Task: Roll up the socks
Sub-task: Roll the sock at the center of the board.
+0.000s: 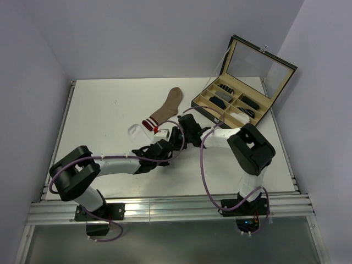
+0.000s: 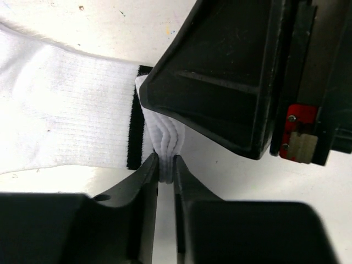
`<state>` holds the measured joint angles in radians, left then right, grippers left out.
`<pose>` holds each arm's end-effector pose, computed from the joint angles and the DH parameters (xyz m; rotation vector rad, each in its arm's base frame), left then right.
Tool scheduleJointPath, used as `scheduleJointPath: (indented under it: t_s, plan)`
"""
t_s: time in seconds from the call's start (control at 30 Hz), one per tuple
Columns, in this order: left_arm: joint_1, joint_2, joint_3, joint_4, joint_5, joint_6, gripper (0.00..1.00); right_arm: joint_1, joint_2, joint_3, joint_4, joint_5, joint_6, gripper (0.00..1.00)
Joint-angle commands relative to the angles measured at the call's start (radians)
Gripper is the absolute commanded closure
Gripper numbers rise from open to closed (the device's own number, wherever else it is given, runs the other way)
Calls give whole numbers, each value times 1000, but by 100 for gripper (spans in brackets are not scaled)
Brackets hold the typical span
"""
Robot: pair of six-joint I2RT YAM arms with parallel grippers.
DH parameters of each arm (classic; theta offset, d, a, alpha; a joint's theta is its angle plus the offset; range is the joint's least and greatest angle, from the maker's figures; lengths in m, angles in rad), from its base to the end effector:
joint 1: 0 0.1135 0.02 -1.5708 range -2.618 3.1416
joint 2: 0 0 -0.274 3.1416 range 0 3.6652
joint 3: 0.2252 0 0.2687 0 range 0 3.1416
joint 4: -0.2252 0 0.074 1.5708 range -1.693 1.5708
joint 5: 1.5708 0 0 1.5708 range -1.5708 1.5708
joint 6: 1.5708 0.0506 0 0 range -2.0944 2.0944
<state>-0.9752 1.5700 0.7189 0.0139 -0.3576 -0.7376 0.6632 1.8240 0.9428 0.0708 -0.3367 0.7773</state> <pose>0.1935 -0.2540 0.1399 0.1176 2.3747 -0.4076 0.2935 0.2505 0.1266 -0.0280 2.6035 1.0166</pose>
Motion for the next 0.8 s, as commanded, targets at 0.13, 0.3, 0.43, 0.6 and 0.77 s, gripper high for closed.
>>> scheduleJointPath:
  t_s: [0.13,0.3,0.43,0.6,0.77]
  plan:
    - [-2,-37,1,-12,-40,-29,90,9,18,-6,-40,33,-13,73]
    - [42,-50,-41,14,71,-60,97,6,-35,-48,27,16,2,71]
    - [104,-50,-73,47,160,-97,100,1,-98,-91,98,-2,8,64]
    - [167,-41,-107,75,241,-118,100,-16,-172,-183,207,-4,62,59]
    - [227,-33,-139,144,348,-149,100,-45,-203,-254,276,19,99,58]
